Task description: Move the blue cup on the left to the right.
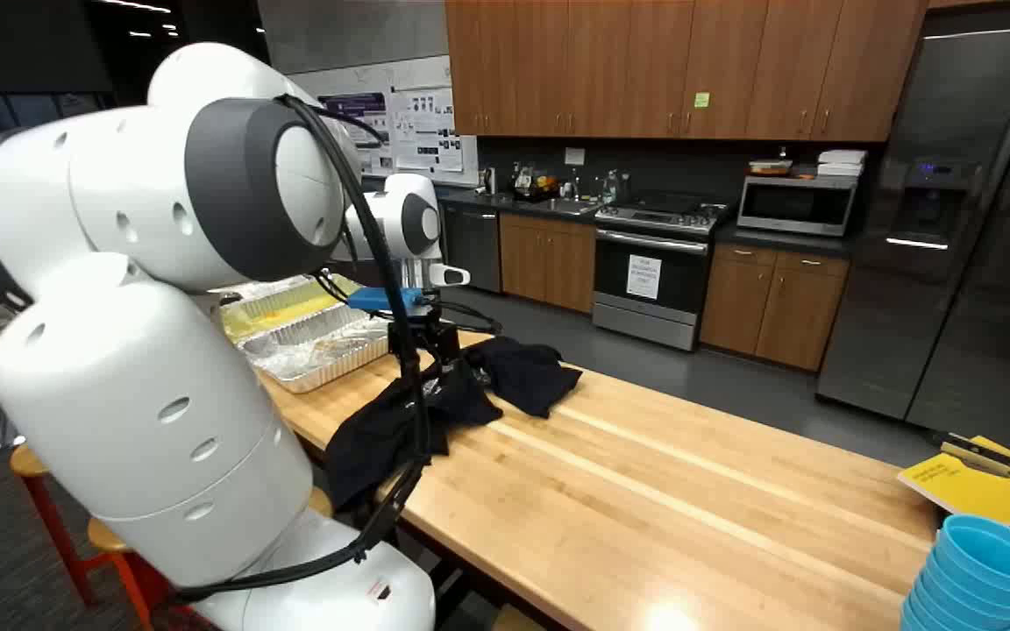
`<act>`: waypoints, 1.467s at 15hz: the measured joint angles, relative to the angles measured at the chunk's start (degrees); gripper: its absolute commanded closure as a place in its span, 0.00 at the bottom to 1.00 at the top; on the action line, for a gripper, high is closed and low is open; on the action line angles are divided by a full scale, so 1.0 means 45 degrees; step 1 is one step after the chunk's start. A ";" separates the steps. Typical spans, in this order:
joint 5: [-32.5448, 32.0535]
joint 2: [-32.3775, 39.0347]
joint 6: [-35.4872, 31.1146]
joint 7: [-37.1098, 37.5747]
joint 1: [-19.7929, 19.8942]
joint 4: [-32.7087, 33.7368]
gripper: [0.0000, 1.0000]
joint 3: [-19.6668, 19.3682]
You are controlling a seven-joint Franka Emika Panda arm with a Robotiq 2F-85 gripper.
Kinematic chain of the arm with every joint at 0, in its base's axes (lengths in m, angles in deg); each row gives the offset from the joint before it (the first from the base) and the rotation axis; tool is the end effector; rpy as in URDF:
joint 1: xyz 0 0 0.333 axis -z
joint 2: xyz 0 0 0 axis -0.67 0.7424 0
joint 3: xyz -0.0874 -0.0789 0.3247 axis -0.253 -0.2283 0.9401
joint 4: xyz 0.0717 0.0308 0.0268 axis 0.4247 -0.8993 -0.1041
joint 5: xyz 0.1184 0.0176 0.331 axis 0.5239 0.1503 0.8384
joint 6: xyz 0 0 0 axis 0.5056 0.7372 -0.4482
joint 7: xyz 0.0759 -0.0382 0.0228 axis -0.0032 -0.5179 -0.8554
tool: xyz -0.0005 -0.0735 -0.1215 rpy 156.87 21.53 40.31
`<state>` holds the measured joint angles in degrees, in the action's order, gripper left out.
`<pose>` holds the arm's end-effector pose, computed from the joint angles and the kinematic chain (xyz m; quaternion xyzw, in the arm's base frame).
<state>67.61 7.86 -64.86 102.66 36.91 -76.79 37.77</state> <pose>0.3619 0.1786 0.4455 0.9907 -0.0321 -0.1059 0.0795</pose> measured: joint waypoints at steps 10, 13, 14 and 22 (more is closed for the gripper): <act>0.0038 -0.0429 0.0000 0.0293 -0.0120 -0.0876 0.00 -0.1027; 0.0037 -0.1008 0.0001 0.0352 -0.0101 -0.1656 0.00 -0.1345; 0.0037 -0.1199 0.0002 0.0368 -0.0089 -0.1893 0.00 -0.1445; 0.0018 -0.2766 0.0011 0.0608 0.0337 -0.3083 0.00 -0.1725</act>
<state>67.69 -4.59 -64.81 105.39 38.43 -90.66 30.01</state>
